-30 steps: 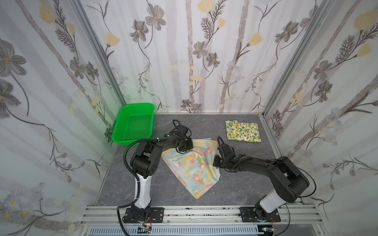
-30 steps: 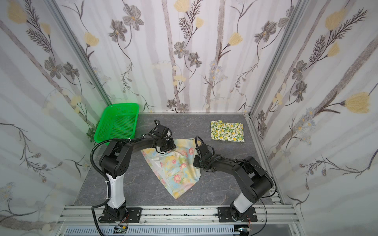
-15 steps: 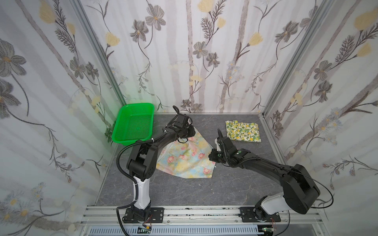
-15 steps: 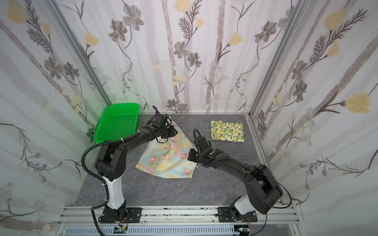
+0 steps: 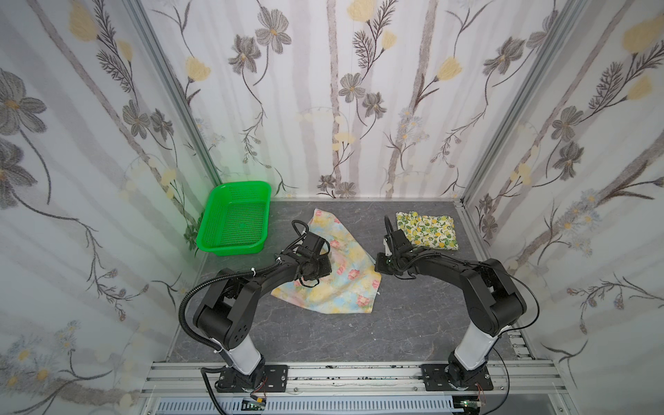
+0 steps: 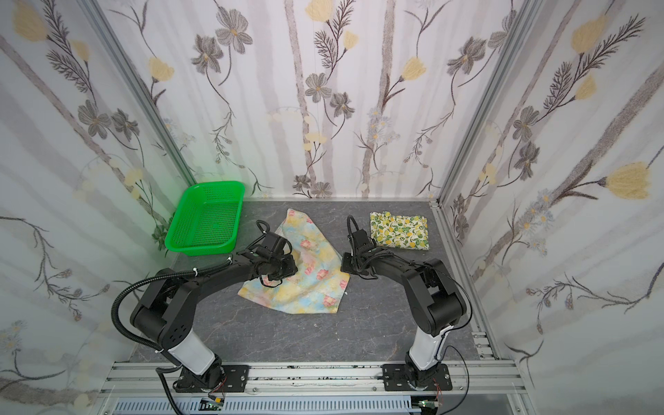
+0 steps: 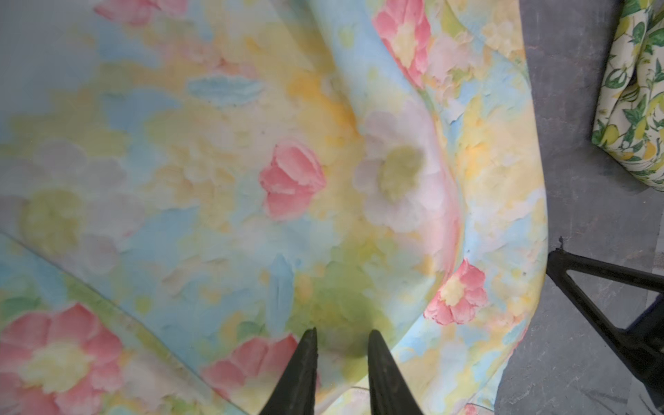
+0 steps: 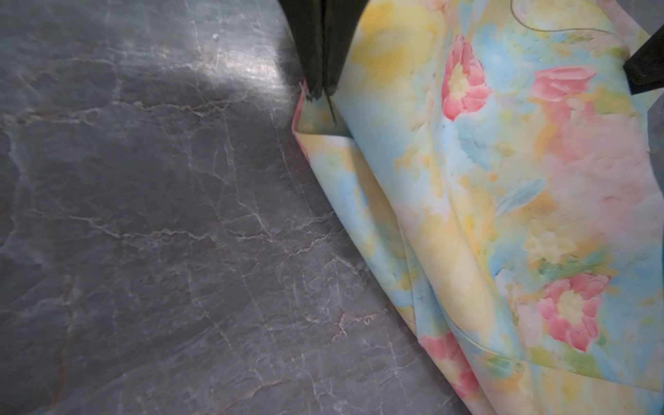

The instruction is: Fold and stack the skirts

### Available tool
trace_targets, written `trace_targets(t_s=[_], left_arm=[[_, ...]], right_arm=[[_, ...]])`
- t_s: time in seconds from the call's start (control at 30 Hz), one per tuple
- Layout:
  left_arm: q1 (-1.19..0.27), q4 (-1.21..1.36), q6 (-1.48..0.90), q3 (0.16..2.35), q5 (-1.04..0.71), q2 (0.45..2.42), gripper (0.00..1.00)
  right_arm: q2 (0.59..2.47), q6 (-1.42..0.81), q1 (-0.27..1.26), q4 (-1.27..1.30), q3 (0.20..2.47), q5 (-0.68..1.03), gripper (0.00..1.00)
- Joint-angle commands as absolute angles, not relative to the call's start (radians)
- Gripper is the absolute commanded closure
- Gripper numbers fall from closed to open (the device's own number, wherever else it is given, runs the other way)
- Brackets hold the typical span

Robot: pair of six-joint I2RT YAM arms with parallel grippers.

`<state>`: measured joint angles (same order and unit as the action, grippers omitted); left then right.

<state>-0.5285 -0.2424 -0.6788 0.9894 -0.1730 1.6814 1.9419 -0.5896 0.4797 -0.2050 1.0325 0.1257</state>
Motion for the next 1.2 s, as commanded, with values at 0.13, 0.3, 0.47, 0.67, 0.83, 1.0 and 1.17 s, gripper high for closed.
trace_targets(t_s=[0.13,0.3,0.47,0.67,0.83,1.0,1.17], left_arm=[[-0.542,-0.21,-0.65,1.06,-0.098,1.794,0.75],[-0.577,-0.209,-0.607,1.148,-0.07,1.89,0.76],[-0.63,-0.203,-0.562,1.254,-0.057,1.989,0.78],[-0.678,-0.181,-0.493,1.357,-0.036,2.04,0.81],[-0.671,-0.16,-0.467,1.321,0.007,1.937,0.74],[-0.658,-0.163,-0.532,1.137,-0.011,1.738,0.53],[-0.647,-0.177,-0.637,0.88,-0.04,1.499,0.39]], right_arm=[[1.939,-0.611,0.484,-0.103,0.965,0.166,1.0],[1.885,-0.655,0.513,-0.069,0.871,0.194,1.0],[1.795,-0.736,0.603,-0.056,0.78,0.202,1.0],[1.66,-0.881,0.667,0.042,0.636,0.293,1.0],[1.535,-0.854,0.666,-0.052,0.627,0.225,0.94],[1.468,-0.785,0.668,-0.161,0.639,0.124,0.74],[1.479,-0.728,0.68,-0.188,0.643,0.085,0.67]])
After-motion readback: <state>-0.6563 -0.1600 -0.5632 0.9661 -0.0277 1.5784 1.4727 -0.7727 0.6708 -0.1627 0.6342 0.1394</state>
